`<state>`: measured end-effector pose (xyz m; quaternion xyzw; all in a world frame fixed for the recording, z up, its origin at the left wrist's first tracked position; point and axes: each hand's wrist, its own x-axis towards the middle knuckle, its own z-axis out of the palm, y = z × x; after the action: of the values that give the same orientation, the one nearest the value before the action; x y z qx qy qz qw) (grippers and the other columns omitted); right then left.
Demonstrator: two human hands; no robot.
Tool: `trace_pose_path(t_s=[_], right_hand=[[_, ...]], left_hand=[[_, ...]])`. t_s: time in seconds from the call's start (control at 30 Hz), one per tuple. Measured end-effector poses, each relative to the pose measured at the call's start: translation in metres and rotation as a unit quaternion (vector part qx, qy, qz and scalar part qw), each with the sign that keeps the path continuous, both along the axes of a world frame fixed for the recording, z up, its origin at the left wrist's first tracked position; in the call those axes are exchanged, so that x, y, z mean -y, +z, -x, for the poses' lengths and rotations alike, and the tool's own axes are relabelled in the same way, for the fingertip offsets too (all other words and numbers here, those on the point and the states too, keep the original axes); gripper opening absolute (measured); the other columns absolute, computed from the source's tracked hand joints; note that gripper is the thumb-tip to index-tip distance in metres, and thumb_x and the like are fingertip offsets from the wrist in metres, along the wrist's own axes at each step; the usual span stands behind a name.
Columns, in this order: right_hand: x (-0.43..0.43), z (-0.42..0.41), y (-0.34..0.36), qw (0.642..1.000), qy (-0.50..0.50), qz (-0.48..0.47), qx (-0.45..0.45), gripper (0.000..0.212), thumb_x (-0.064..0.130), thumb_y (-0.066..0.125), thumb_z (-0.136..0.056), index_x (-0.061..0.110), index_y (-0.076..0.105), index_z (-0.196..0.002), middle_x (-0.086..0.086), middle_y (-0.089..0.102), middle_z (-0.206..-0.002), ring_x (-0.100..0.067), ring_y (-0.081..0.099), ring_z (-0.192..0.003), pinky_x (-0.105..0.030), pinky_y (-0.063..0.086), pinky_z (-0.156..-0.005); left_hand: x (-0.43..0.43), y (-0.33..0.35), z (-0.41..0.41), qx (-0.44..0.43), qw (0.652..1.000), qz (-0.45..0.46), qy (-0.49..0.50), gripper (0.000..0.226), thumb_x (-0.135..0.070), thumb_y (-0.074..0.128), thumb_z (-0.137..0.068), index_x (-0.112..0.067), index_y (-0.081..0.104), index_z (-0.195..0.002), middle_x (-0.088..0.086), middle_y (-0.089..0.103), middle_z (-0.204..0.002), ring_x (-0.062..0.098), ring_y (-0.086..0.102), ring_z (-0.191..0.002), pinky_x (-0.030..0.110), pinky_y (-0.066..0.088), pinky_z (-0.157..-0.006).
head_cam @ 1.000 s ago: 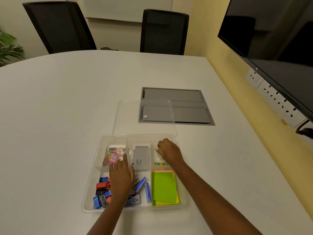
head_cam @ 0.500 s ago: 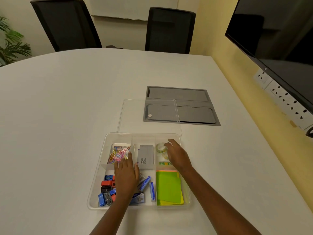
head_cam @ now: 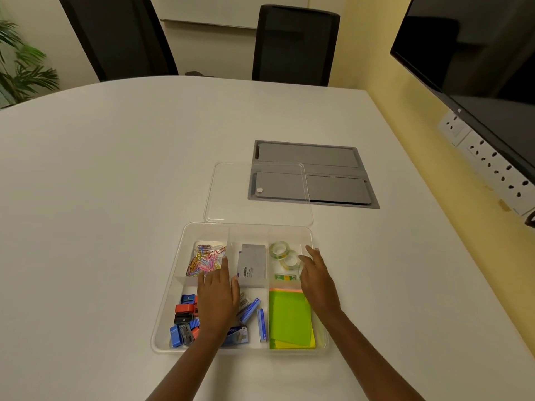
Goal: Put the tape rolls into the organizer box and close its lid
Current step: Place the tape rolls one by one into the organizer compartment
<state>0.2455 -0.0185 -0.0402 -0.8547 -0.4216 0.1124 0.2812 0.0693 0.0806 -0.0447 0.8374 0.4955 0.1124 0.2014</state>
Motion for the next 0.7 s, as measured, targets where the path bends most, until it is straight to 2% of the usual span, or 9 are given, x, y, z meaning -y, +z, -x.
trace_pose_path(t_s=[0.13,0.23,0.33,0.43,0.57,0.7], right_hand=[[0.003,-0.001,0.003,0.996,0.058,0.001,0.071,0.027,0.006,0.048,-0.095,0.002,0.060,-0.119,-0.017,0.036,-0.149,-0.032,0.021,-0.144,-0.039,0.017,-0.119],[-0.002,-0.005,0.008,0.989,0.128,0.061,0.029,0.024,0.007,0.048,-0.096,0.005,0.065,-0.113,-0.014,0.054,-0.136,-0.028,0.036,-0.138,-0.034,0.017,-0.119],[-0.014,-0.012,0.020,0.974,0.162,0.153,-0.027,0.024,0.004,0.047,-0.094,0.006,0.068,-0.106,-0.015,0.068,-0.116,-0.031,0.055,-0.118,-0.035,0.034,-0.109],[-0.029,-0.012,0.032,0.965,0.178,0.182,-0.057,0.020,0.003,0.053,-0.088,0.004,0.071,-0.098,-0.017,0.071,-0.106,-0.030,0.064,-0.100,-0.036,0.046,-0.095],[-0.040,-0.001,0.031,0.955,0.182,0.219,-0.080,0.022,-0.003,0.053,-0.084,-0.001,0.069,-0.100,-0.020,0.069,-0.110,-0.031,0.064,-0.101,-0.034,0.050,-0.089],[-0.045,0.001,0.027,0.960,0.186,0.201,-0.065,0.027,-0.007,0.052,-0.085,0.002,0.071,-0.101,-0.018,0.071,-0.110,-0.029,0.066,-0.100,-0.033,0.050,-0.091]], left_hand=[[0.001,0.000,0.005,0.008,1.000,-0.002,-0.018,0.053,-0.034,0.028,-0.095,-0.008,0.023,-0.141,0.015,0.054,-0.129,0.028,0.046,-0.123,0.044,0.023,-0.115],[-0.005,0.003,0.009,-0.002,0.999,0.003,-0.035,0.064,-0.041,0.013,-0.086,-0.010,0.022,-0.141,0.016,0.037,-0.146,0.029,0.029,-0.138,0.042,0.017,-0.118],[-0.011,0.003,0.008,-0.010,0.999,0.013,-0.038,0.066,-0.040,0.013,-0.084,-0.013,0.012,-0.143,0.011,0.017,-0.155,0.026,0.012,-0.144,0.039,0.006,-0.120],[-0.010,0.002,0.005,-0.024,0.999,0.014,-0.037,0.066,-0.040,0.012,-0.083,-0.013,0.010,-0.144,0.011,0.015,-0.156,0.025,0.011,-0.145,0.039,0.002,-0.120],[-0.007,0.001,0.007,-0.001,0.999,0.020,-0.028,0.064,-0.038,0.014,-0.084,-0.012,0.016,-0.143,0.011,0.022,-0.154,0.025,0.017,-0.144,0.040,0.004,-0.119],[-0.006,0.003,0.007,0.010,0.999,0.028,-0.025,0.064,-0.038,0.015,-0.084,-0.012,0.019,-0.142,0.010,0.025,-0.153,0.024,0.019,-0.143,0.038,0.003,-0.119]])
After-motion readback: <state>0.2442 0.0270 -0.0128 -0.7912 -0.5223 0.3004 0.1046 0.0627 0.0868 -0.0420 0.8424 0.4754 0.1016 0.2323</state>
